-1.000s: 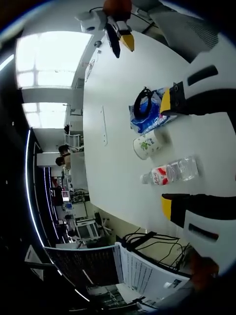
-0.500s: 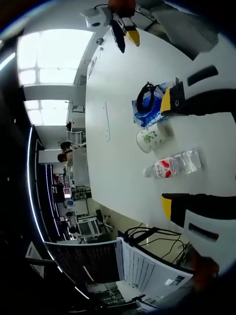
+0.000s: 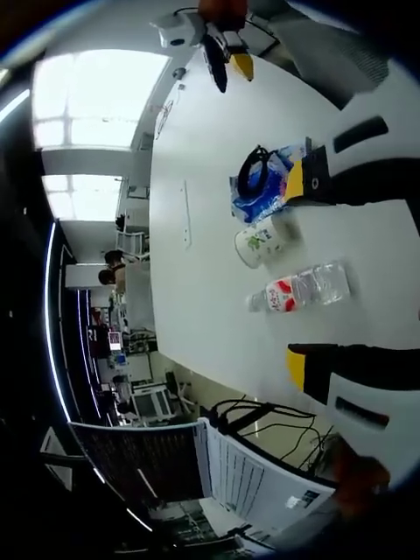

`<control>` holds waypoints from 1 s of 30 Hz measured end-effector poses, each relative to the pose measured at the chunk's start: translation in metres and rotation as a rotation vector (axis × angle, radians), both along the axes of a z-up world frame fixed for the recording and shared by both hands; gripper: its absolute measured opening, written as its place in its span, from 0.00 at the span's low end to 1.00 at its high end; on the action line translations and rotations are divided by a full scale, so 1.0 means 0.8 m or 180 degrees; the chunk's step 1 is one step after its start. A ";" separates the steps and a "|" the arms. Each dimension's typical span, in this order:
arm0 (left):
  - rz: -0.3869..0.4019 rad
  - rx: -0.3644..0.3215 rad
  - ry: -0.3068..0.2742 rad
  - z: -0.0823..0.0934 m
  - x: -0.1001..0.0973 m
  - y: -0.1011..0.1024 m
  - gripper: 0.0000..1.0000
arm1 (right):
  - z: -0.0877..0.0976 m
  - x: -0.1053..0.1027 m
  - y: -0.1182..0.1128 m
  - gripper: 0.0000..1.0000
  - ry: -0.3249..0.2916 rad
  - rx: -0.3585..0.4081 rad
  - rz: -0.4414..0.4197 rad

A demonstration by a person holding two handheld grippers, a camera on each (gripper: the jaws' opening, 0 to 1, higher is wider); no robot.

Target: Arrange the tabletop items into an orderly group along one side of the table until the central work area is clear of visible clutter.

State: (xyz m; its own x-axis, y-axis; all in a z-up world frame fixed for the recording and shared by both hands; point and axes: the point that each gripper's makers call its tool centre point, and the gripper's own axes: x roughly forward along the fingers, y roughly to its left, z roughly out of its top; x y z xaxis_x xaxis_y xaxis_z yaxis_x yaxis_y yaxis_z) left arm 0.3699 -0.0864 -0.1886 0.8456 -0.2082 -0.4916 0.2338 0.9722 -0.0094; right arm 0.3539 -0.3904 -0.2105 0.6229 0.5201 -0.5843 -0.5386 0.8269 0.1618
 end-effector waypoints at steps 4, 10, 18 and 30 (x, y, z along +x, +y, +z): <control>-0.0017 -0.0001 0.0009 -0.001 0.001 0.000 0.64 | -0.004 -0.002 0.002 0.72 0.0020 -0.0003 -0.0011; -0.0037 -0.0003 0.0032 -0.004 0.002 0.002 0.64 | -0.008 -0.007 0.001 0.71 0.0046 0.0001 -0.0053; -0.0081 0.0053 0.0146 -0.019 0.005 0.002 0.61 | -0.012 -0.012 -0.004 0.71 0.0067 0.0010 -0.0140; -0.0209 0.0149 0.0418 -0.043 0.039 0.009 0.57 | -0.021 -0.017 -0.004 0.71 0.0131 0.0003 -0.0190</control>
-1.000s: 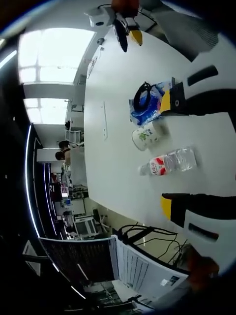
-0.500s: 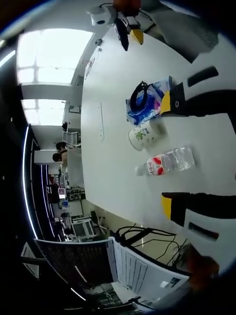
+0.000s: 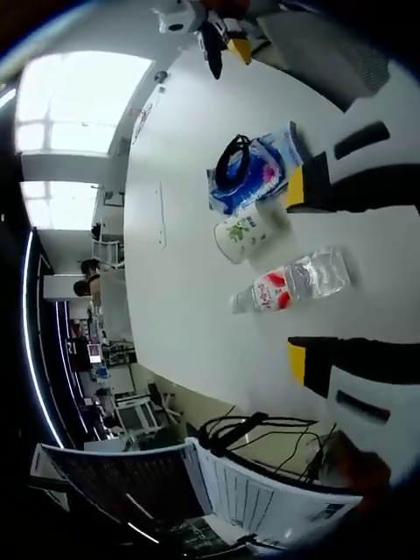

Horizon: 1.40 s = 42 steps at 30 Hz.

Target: Arrange the tabletop items into an orderly group along one side of the table until the central work area is clear of visible clutter.

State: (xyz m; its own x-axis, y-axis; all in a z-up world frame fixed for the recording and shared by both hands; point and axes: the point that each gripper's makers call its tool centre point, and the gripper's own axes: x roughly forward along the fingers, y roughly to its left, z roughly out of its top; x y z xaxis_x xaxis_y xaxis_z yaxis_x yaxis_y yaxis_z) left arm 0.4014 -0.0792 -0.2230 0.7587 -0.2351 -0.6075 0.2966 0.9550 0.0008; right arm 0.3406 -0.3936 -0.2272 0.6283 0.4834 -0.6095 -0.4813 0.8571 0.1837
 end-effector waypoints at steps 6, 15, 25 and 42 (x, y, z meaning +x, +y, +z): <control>-0.0075 0.0052 0.0103 -0.013 0.017 0.002 0.55 | -0.006 -0.004 -0.006 0.71 0.0048 -0.0014 -0.0048; -0.0101 0.0039 0.0261 -0.032 0.037 0.001 0.53 | -0.013 -0.006 -0.011 0.70 0.0124 -0.0020 -0.0105; -0.0083 0.0025 0.0459 -0.049 0.059 -0.003 0.51 | -0.015 0.000 -0.012 0.70 0.0161 -0.0055 -0.0101; -0.0032 0.0042 0.1104 -0.091 0.093 -0.016 0.49 | -0.020 0.003 -0.011 0.71 0.0205 -0.0119 -0.0038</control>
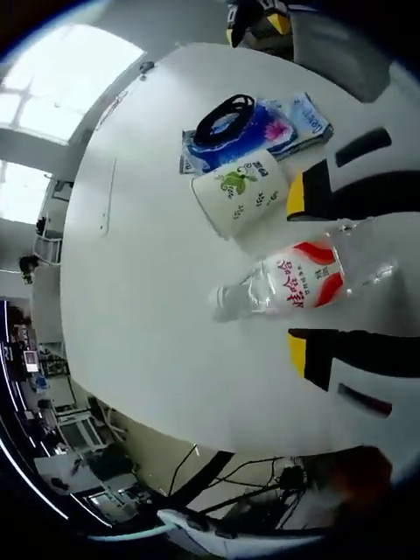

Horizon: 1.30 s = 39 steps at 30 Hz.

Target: Arrange the tabletop items into an orderly group along one side of the table until the central work area is clear of visible clutter.

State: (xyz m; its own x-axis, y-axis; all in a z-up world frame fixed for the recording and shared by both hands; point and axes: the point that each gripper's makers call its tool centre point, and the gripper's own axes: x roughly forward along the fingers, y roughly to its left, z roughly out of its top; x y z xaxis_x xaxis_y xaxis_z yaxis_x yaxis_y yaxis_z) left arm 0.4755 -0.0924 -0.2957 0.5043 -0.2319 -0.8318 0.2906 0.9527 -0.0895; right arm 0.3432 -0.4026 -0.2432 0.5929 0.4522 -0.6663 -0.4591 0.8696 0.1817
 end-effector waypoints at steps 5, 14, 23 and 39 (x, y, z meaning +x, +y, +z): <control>0.0030 -0.0015 0.0211 -0.013 0.007 -0.005 0.50 | -0.001 0.001 0.001 0.72 0.0008 -0.0018 0.0017; 0.0095 0.0011 0.0548 -0.038 0.004 -0.003 0.49 | 0.000 -0.001 0.000 0.72 -0.0001 -0.0015 -0.0004; 0.0146 -0.0009 0.0547 -0.034 -0.002 -0.001 0.43 | 0.000 -0.001 0.003 0.72 -0.0003 -0.0015 0.0017; 0.0252 -0.0076 0.0245 -0.005 -0.009 0.007 0.38 | 0.005 0.000 0.011 0.72 -0.0063 0.0018 0.0051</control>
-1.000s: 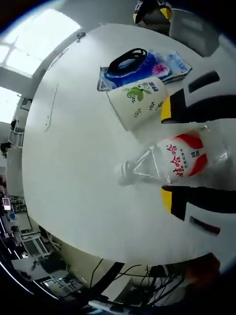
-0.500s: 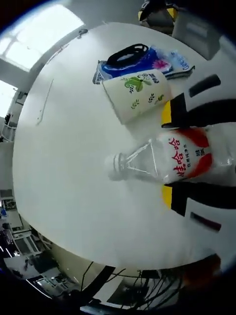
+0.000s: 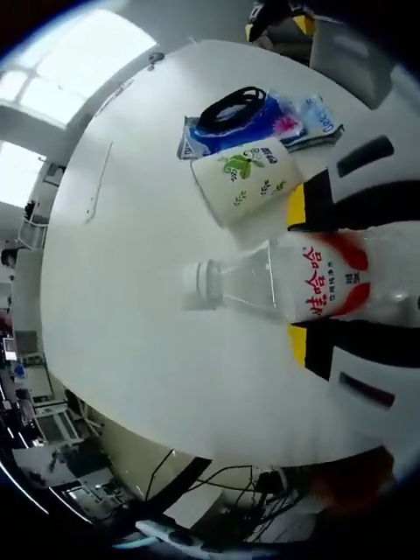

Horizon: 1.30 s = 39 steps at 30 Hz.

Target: Arrange the tabletop items into an orderly group along one side of the table until the central work area is clear of visible clutter.

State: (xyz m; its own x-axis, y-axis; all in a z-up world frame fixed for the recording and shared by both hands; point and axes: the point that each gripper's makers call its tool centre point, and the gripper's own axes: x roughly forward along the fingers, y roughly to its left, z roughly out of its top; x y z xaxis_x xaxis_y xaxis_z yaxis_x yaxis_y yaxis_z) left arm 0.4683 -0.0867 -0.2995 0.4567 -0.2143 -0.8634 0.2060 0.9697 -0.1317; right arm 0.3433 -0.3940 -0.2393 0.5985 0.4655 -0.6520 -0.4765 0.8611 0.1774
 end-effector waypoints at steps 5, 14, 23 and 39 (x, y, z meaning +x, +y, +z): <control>0.0018 0.0010 -0.0111 0.012 -0.004 0.002 0.38 | 0.002 0.000 0.006 0.72 -0.0023 0.0015 0.0027; 0.0017 0.0065 -0.0204 0.023 -0.013 0.004 0.37 | 0.004 0.001 0.010 0.72 -0.0057 0.0057 0.0039; 0.0046 0.0073 -0.0277 0.033 -0.021 0.005 0.37 | 0.008 0.001 0.009 0.72 -0.0111 0.0071 0.0036; 0.0095 0.0124 -0.0424 0.054 -0.053 0.006 0.36 | 0.007 -0.008 0.020 0.72 -0.0166 -0.0100 0.0243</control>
